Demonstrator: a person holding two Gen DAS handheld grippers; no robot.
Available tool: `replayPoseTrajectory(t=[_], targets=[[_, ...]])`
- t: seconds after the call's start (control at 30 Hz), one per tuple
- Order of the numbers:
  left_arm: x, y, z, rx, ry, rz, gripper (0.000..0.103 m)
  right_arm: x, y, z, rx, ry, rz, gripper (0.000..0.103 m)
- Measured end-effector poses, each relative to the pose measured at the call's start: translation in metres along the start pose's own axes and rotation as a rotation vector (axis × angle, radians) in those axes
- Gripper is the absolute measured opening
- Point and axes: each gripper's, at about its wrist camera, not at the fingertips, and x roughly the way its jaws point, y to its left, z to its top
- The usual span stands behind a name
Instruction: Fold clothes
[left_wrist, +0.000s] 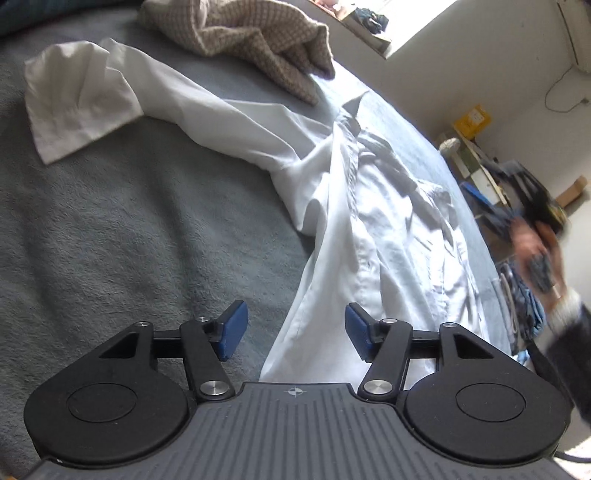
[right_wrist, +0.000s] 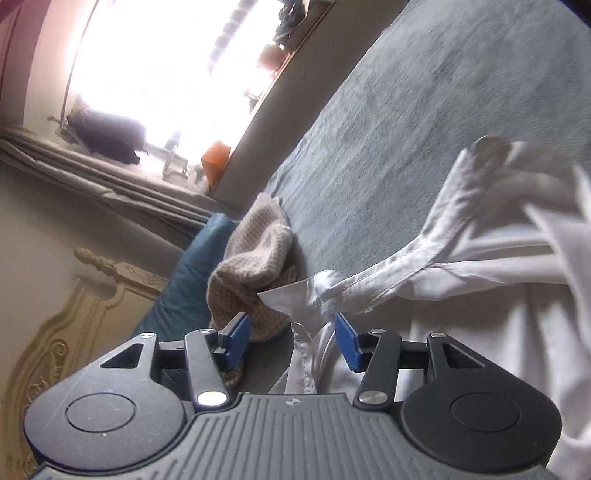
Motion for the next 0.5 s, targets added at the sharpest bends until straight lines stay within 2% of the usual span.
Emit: replayPoseTrajectory(t=[0.13, 0.3, 0.43, 0.5], targets=[[-0.006, -0.008, -0.004, 0.040, -0.006, 0.017, 0.061, -0.102, -0.011, -0.013, -0.028, -0.075, -0.049, 0.054], [0.000, -0.013, -0.015, 0.053, 0.051, 0.061, 0.062, -0.220, -0.029, -0.050, -0.071, -0.126, -0.238, 0.055], [0.007, -0.018, -0.025, 0.068, 0.094, 0.104, 0.062, -0.265, -0.059, -0.100, -0.096, -0.068, -0.460, 0.055], [0.010, -0.020, -0.030, 0.057, 0.107, 0.112, 0.062, -0.274, -0.075, -0.128, -0.120, -0.036, -0.567, 0.059]])
